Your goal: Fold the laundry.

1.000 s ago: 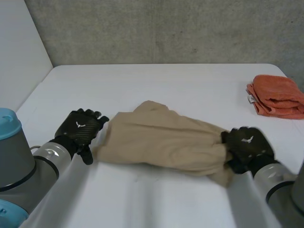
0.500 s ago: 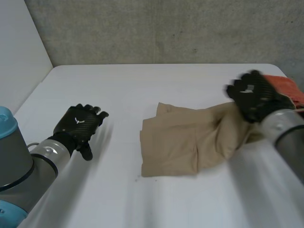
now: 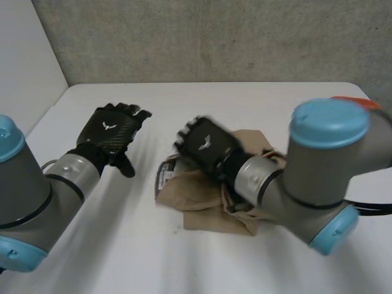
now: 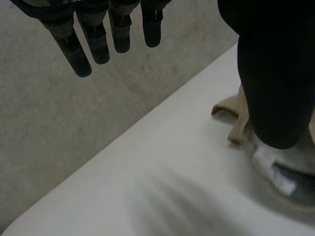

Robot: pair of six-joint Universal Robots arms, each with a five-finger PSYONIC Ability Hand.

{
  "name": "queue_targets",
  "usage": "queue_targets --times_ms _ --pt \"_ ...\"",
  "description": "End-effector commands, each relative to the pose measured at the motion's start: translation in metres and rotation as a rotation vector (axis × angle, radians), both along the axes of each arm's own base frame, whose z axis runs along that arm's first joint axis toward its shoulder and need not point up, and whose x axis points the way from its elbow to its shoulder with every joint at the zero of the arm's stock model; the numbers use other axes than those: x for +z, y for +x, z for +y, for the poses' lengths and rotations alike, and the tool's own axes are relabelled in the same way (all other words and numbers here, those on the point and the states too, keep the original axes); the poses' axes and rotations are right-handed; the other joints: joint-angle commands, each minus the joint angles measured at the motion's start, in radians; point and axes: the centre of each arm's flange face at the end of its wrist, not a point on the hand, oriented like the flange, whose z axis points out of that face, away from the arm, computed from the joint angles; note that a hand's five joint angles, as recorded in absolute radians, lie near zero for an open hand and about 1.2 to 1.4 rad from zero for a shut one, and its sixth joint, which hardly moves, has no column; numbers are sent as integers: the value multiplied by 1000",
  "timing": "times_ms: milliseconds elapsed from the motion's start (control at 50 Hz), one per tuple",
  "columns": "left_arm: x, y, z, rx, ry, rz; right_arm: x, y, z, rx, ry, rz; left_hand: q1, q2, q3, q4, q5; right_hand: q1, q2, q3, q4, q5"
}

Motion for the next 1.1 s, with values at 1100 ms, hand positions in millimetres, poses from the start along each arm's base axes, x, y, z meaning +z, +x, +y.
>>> queue_targets --times_ms 1100 --pt "-37 -59 50 -213 113 -22 30 -229 -101 -858 13 -26 30 14 7 18 -4 -172 -229 -223 -220 -220"
